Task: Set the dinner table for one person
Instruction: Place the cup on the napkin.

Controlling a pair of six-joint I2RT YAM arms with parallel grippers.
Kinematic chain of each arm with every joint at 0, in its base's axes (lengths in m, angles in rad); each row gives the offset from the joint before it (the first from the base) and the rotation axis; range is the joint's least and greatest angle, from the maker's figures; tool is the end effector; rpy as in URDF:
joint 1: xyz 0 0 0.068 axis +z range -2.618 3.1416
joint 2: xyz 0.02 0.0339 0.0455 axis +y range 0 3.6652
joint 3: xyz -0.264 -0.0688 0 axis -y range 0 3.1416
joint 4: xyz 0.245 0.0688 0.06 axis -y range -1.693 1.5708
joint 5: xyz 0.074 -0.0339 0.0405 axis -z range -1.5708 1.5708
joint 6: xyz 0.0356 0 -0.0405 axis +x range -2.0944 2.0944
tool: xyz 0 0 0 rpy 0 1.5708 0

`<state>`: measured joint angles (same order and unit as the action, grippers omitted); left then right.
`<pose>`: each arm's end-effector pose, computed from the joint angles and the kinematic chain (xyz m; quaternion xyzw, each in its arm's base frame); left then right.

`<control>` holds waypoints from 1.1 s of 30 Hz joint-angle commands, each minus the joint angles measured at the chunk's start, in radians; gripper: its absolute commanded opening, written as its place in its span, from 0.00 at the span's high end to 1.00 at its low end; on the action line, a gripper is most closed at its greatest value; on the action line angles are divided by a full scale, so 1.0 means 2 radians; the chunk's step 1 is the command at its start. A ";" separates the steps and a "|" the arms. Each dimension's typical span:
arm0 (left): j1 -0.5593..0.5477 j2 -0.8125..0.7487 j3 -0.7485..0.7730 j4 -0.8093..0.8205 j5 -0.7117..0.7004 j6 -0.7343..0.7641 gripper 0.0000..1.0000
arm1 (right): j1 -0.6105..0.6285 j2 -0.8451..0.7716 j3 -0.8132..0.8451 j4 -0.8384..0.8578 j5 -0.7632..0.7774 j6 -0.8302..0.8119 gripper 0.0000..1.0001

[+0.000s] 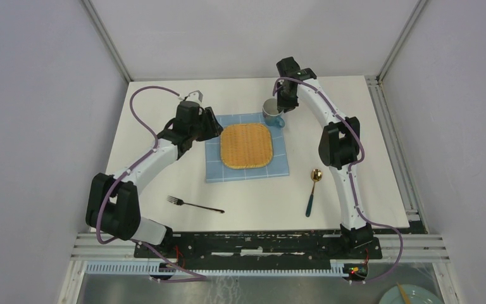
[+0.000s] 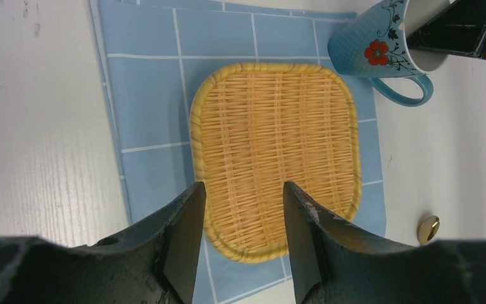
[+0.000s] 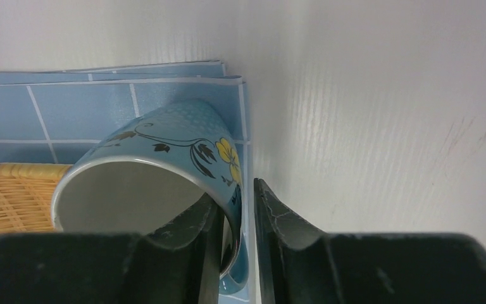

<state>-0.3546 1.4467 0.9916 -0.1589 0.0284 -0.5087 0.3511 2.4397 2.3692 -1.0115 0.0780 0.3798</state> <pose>0.3029 -0.1132 0.2585 -0.0618 0.8855 -0.2040 0.4128 0.4908 0.1768 0.2299 0.0233 0.9693 0.0511 0.2393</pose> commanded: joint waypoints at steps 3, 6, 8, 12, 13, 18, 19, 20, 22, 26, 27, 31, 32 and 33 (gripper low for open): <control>0.002 -0.003 0.015 0.022 0.005 0.017 0.44 | -0.001 -0.024 -0.005 0.017 -0.004 0.001 0.68; 0.002 -0.003 0.015 0.022 0.004 0.018 0.44 | -0.001 -0.029 -0.012 0.024 -0.004 0.003 0.67; 0.002 -0.003 0.014 0.023 0.004 0.017 0.44 | -0.001 -0.037 -0.022 0.033 -0.006 0.005 0.64; 0.002 -0.003 0.013 0.023 0.004 0.017 0.44 | -0.001 -0.050 -0.040 0.051 -0.009 0.005 0.60; 0.002 -0.003 0.013 0.024 0.004 0.017 0.44 | -0.001 -0.052 -0.041 0.052 -0.009 0.005 0.60; 0.002 -0.003 0.012 0.024 0.003 0.017 0.43 | -0.002 -0.059 -0.045 0.063 -0.017 0.009 0.52; 0.003 -0.004 0.011 0.024 0.004 0.017 0.43 | -0.001 -0.061 -0.045 0.065 -0.018 0.011 0.51; 0.003 -0.004 0.011 0.024 0.005 0.017 0.43 | -0.002 -0.062 -0.046 0.068 -0.019 0.011 0.51; 0.003 -0.005 0.010 0.025 0.005 0.017 0.43 | -0.002 -0.065 -0.049 0.075 -0.023 0.012 0.51; 0.003 -0.005 0.010 0.025 0.004 0.017 0.43 | -0.002 -0.068 -0.050 0.078 -0.023 0.013 0.49; 0.003 -0.005 0.010 0.025 0.004 0.017 0.43 | -0.001 -0.069 -0.051 0.078 -0.023 0.014 0.49; 0.002 -0.004 0.010 0.027 0.005 0.016 0.43 | -0.001 -0.076 -0.057 0.083 -0.023 0.015 0.49; 0.003 -0.004 0.010 0.027 0.005 0.016 0.43 | -0.001 -0.079 -0.060 0.084 -0.022 0.015 0.49; 0.003 -0.003 0.010 0.027 0.006 0.016 0.43 | -0.002 -0.081 -0.060 0.084 -0.021 0.015 0.49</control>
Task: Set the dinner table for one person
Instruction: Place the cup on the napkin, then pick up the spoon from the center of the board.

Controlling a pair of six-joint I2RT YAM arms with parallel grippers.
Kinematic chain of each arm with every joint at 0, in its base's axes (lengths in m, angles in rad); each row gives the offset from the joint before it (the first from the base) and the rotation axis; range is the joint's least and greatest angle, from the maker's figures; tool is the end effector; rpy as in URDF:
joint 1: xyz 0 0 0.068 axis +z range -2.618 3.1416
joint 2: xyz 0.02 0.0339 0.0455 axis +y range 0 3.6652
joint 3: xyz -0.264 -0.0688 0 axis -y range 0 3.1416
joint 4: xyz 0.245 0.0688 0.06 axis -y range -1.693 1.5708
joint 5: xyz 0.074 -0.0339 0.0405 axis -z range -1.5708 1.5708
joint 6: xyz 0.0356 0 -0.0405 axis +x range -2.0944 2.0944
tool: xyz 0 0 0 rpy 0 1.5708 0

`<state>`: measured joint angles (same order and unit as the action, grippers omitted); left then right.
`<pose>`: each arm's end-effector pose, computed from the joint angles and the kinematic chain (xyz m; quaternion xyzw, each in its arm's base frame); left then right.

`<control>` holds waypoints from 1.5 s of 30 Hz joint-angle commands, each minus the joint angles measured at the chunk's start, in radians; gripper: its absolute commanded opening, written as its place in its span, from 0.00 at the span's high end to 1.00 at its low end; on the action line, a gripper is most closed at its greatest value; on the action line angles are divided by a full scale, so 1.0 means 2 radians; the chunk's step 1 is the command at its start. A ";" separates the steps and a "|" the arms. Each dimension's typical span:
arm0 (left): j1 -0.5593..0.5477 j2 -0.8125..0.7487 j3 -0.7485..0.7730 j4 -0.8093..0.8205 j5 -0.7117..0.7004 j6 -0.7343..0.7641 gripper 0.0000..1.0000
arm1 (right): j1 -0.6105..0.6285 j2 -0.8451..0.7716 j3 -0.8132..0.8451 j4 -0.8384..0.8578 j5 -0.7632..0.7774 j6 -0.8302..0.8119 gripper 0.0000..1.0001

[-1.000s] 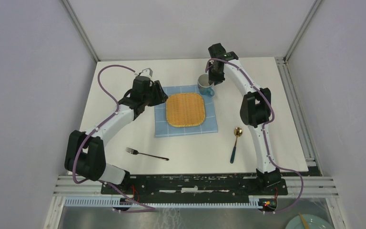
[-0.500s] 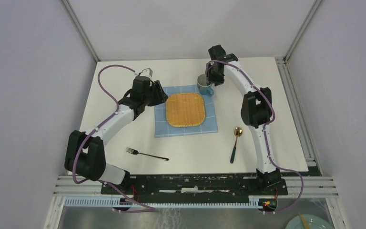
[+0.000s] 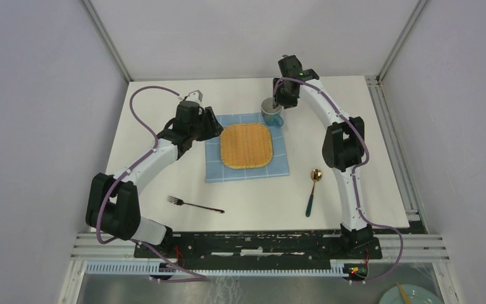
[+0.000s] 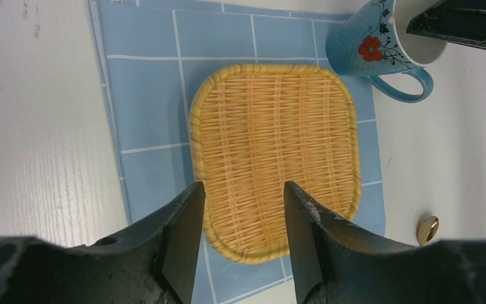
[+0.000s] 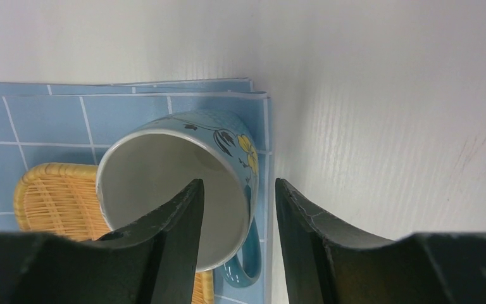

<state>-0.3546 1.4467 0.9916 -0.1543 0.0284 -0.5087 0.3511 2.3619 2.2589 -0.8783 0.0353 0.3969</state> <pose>0.3031 -0.1133 0.2589 -0.0617 0.8845 -0.2049 0.4147 0.4873 0.1772 0.2425 0.0270 0.9564 0.0904 0.2765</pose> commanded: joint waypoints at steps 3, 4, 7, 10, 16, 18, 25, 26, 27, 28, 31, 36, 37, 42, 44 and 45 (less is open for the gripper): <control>0.003 -0.004 0.011 0.025 0.005 0.016 0.43 | -0.002 -0.052 -0.012 0.021 0.005 0.006 0.48; 0.003 -0.004 0.011 0.026 0.003 0.016 0.43 | -0.002 -0.058 -0.016 0.023 0.007 0.006 0.48; 0.002 -0.004 0.013 0.027 0.000 0.016 0.43 | -0.002 -0.078 -0.031 0.032 0.015 0.006 0.48; 0.002 -0.003 0.015 0.027 -0.002 0.016 0.43 | -0.003 -0.098 -0.042 0.041 0.016 0.006 0.47; 0.002 -0.008 0.017 0.024 -0.012 0.014 0.43 | -0.002 -0.143 -0.066 0.044 0.030 0.011 0.47; 0.003 -0.010 0.016 0.022 -0.013 0.014 0.43 | -0.002 -0.178 -0.099 0.058 0.035 0.016 0.47; 0.002 -0.029 0.000 0.017 -0.018 0.005 0.44 | -0.003 -0.300 -0.235 0.092 0.051 0.024 0.48; 0.002 -0.032 -0.003 0.016 -0.026 0.003 0.44 | -0.002 -0.316 -0.255 0.095 0.052 0.025 0.48; 0.002 -0.035 -0.005 0.015 -0.028 0.001 0.45 | -0.003 -0.334 -0.280 0.096 0.054 0.026 0.49; 0.002 -0.038 -0.006 0.013 -0.030 -0.001 0.46 | -0.003 -0.351 -0.301 0.096 0.055 0.027 0.50; 0.002 -0.046 -0.008 0.007 -0.033 -0.003 0.51 | -0.003 -0.407 -0.360 0.095 0.049 0.034 0.59; 0.002 -0.054 -0.012 -0.001 -0.036 -0.012 0.66 | -0.002 -0.509 -0.456 0.065 0.049 0.041 0.69; 0.002 -0.055 -0.013 -0.001 -0.034 -0.013 0.67 | -0.001 -0.525 -0.473 0.057 0.045 0.043 0.68; 0.000 -0.060 -0.024 -0.002 -0.033 -0.022 0.67 | 0.005 -0.597 -0.560 0.026 0.032 0.061 0.68; 0.000 -0.062 -0.029 -0.002 -0.034 -0.023 0.66 | 0.010 -0.622 -0.590 0.015 0.032 0.069 0.68; 0.000 -0.064 -0.031 -0.003 -0.035 -0.023 0.65 | 0.013 -0.634 -0.603 0.007 0.033 0.073 0.68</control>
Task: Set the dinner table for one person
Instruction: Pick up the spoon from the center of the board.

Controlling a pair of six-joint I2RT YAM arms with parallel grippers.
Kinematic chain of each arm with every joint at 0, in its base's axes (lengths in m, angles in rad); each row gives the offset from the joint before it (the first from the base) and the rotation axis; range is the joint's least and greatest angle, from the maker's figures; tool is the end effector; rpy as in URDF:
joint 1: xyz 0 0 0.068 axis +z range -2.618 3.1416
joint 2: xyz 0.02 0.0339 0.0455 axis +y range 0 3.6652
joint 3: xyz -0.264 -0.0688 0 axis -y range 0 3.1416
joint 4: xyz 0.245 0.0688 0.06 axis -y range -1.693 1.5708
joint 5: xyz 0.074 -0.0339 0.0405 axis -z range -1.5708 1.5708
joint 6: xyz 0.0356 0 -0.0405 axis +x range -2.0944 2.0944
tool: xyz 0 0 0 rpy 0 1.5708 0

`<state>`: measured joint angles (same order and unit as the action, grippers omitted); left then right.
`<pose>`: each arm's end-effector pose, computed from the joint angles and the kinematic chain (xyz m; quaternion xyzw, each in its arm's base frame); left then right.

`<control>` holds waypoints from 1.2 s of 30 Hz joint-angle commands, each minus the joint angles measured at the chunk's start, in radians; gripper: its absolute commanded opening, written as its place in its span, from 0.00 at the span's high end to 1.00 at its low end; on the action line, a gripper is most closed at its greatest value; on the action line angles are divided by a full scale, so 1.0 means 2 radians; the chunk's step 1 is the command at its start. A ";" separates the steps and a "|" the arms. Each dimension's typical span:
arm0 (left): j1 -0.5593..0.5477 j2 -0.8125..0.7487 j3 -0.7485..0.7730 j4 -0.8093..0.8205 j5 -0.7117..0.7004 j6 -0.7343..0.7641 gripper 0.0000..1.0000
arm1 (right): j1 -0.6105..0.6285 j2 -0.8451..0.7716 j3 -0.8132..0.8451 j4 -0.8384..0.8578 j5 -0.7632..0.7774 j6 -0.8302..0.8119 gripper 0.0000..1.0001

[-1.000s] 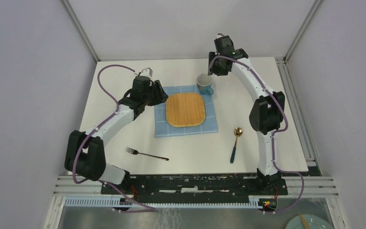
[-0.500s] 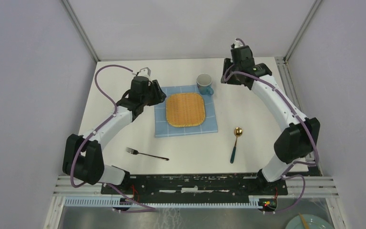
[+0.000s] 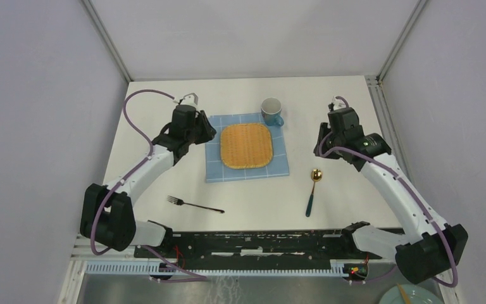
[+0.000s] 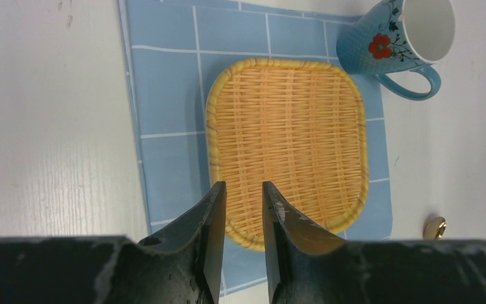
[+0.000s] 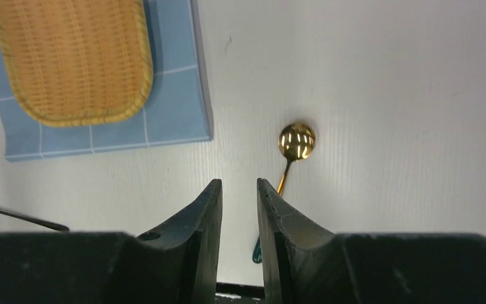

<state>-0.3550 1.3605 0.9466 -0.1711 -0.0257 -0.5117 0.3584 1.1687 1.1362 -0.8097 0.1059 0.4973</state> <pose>0.2860 -0.1051 0.2676 -0.0750 0.8777 -0.1884 0.4342 0.2226 0.0794 0.3268 0.0836 0.9295 0.1026 0.3442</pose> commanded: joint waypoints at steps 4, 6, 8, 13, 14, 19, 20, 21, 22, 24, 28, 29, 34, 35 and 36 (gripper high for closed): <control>-0.002 -0.030 -0.016 -0.002 -0.023 -0.030 0.64 | 0.031 -0.083 -0.080 -0.059 0.011 0.047 0.66; -0.003 -0.035 -0.022 -0.002 -0.024 -0.032 0.64 | 0.042 -0.100 -0.101 -0.070 0.013 0.061 0.66; -0.003 -0.039 -0.025 -0.002 -0.024 -0.033 0.64 | 0.055 -0.110 -0.116 -0.077 0.015 0.074 0.66; -0.004 -0.049 -0.031 -0.003 -0.021 -0.037 0.63 | 0.098 -0.121 -0.149 -0.080 0.021 0.117 0.64; -0.004 -0.051 -0.034 -0.003 -0.019 -0.039 0.63 | 0.105 -0.119 -0.154 -0.080 0.022 0.122 0.64; -0.005 -0.061 -0.048 -0.005 -0.018 -0.039 0.60 | 0.129 -0.122 -0.186 -0.066 0.040 0.144 0.61; -0.005 -0.064 -0.051 -0.005 -0.019 -0.039 0.60 | 0.129 -0.119 -0.191 -0.064 0.043 0.145 0.61; -0.005 -0.065 -0.052 -0.007 -0.020 -0.039 0.60 | 0.129 -0.112 -0.195 -0.064 0.046 0.148 0.61; -0.005 -0.066 -0.052 -0.009 -0.020 -0.038 0.60 | 0.130 -0.108 -0.198 -0.063 0.050 0.150 0.61; -0.005 -0.067 -0.052 -0.012 -0.019 -0.036 0.60 | 0.130 -0.099 -0.209 -0.053 0.050 0.151 0.61; -0.004 -0.073 -0.051 -0.015 -0.020 -0.032 0.59 | 0.131 -0.083 -0.225 -0.029 0.044 0.156 0.60; -0.005 -0.073 -0.050 -0.017 -0.021 -0.030 0.59 | 0.131 -0.080 -0.228 -0.024 0.046 0.156 0.60; -0.005 -0.068 -0.038 -0.028 -0.030 -0.019 0.59 | 0.131 -0.060 -0.229 -0.005 0.053 0.149 0.58; -0.005 -0.068 -0.037 -0.029 -0.031 -0.018 0.58 | 0.131 -0.057 -0.228 -0.002 0.055 0.148 0.58; -0.005 -0.069 -0.037 -0.029 -0.033 -0.018 0.58 | 0.131 -0.054 -0.228 0.000 0.058 0.148 0.58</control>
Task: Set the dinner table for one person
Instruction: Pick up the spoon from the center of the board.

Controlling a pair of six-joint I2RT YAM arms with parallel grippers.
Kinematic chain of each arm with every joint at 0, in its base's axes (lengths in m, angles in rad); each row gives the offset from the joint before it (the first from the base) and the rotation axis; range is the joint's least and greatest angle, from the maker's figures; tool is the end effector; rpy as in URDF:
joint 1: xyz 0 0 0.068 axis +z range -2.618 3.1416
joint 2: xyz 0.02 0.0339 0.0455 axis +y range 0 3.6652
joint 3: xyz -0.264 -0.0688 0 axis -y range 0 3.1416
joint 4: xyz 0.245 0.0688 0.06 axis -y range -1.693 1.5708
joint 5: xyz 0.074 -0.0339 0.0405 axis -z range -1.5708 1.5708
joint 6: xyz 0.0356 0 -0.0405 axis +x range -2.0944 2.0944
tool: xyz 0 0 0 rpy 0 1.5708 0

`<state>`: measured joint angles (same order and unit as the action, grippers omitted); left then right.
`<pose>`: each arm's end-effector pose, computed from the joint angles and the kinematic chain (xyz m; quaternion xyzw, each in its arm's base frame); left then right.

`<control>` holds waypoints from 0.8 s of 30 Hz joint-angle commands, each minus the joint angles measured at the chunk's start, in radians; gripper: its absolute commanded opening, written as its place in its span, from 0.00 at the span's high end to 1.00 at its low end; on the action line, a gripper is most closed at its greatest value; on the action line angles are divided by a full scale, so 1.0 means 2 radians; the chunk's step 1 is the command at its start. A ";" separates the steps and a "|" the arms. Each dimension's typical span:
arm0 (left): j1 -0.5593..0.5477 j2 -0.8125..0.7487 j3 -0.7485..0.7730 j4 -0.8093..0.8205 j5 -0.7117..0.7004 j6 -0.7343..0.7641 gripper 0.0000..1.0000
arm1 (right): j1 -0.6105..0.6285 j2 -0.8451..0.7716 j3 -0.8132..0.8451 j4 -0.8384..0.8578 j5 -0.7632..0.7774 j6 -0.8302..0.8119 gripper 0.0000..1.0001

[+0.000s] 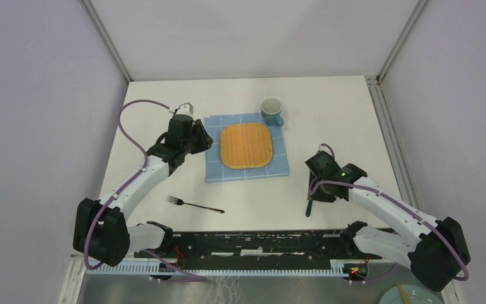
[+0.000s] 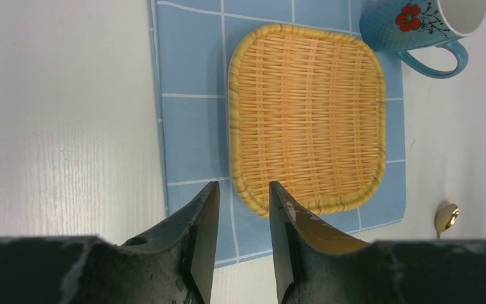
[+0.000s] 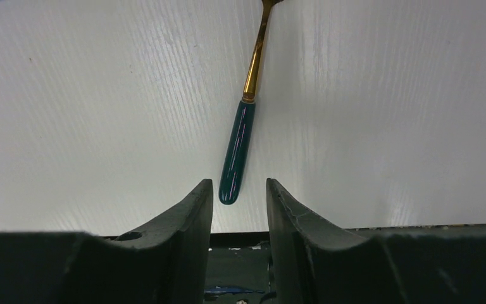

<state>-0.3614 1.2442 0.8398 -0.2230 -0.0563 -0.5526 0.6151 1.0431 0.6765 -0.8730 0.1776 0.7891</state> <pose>0.2559 -0.0946 0.2580 -0.0977 0.8852 -0.1779 0.4187 0.1447 0.0945 0.2067 0.0999 0.9774 0.0393 0.1818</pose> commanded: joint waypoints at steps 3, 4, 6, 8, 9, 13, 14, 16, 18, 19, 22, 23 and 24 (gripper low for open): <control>-0.002 -0.010 0.021 -0.008 -0.025 0.005 0.53 | 0.003 0.018 0.001 0.041 0.020 -0.001 0.54; -0.002 -0.008 0.023 -0.010 -0.027 0.007 0.53 | 0.003 0.020 0.000 0.044 0.019 -0.001 0.53; -0.001 -0.007 0.026 -0.012 -0.028 0.008 0.52 | 0.004 0.023 -0.002 0.049 0.019 -0.003 0.52; -0.002 -0.007 0.027 -0.013 -0.030 0.009 0.51 | 0.003 0.025 -0.002 0.049 0.023 -0.002 0.51; -0.001 -0.007 0.026 -0.013 -0.032 0.009 0.51 | 0.003 0.025 -0.002 0.049 0.024 -0.001 0.51; -0.001 -0.008 0.024 -0.012 -0.033 0.007 0.51 | 0.003 0.026 -0.003 0.047 0.028 -0.002 0.50; -0.001 -0.008 0.022 -0.011 -0.033 0.006 0.51 | 0.003 0.027 -0.004 0.046 0.029 -0.002 0.50; -0.001 -0.008 0.017 -0.007 -0.029 0.004 0.51 | 0.003 0.028 -0.008 0.047 0.031 -0.001 0.50; -0.001 -0.008 0.015 -0.006 -0.028 0.003 0.51 | 0.003 0.027 -0.014 0.051 0.031 0.001 0.50; -0.002 -0.009 0.014 -0.006 -0.027 0.003 0.51 | 0.003 0.026 -0.018 0.051 0.031 0.004 0.50; -0.001 -0.010 0.012 -0.006 -0.027 0.005 0.51 | 0.004 0.025 -0.029 0.058 0.029 0.011 0.50; -0.001 -0.012 0.011 -0.006 -0.028 0.005 0.51 | 0.004 0.026 -0.033 0.061 0.029 0.014 0.50; -0.002 -0.012 0.011 -0.006 -0.029 0.005 0.51 | 0.004 0.028 -0.036 0.064 0.030 0.016 0.51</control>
<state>-0.3614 1.2442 0.8524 -0.2584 -0.1032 -0.5522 0.6159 1.0954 0.6239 -0.7841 0.2115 0.7921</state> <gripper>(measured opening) 0.492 0.494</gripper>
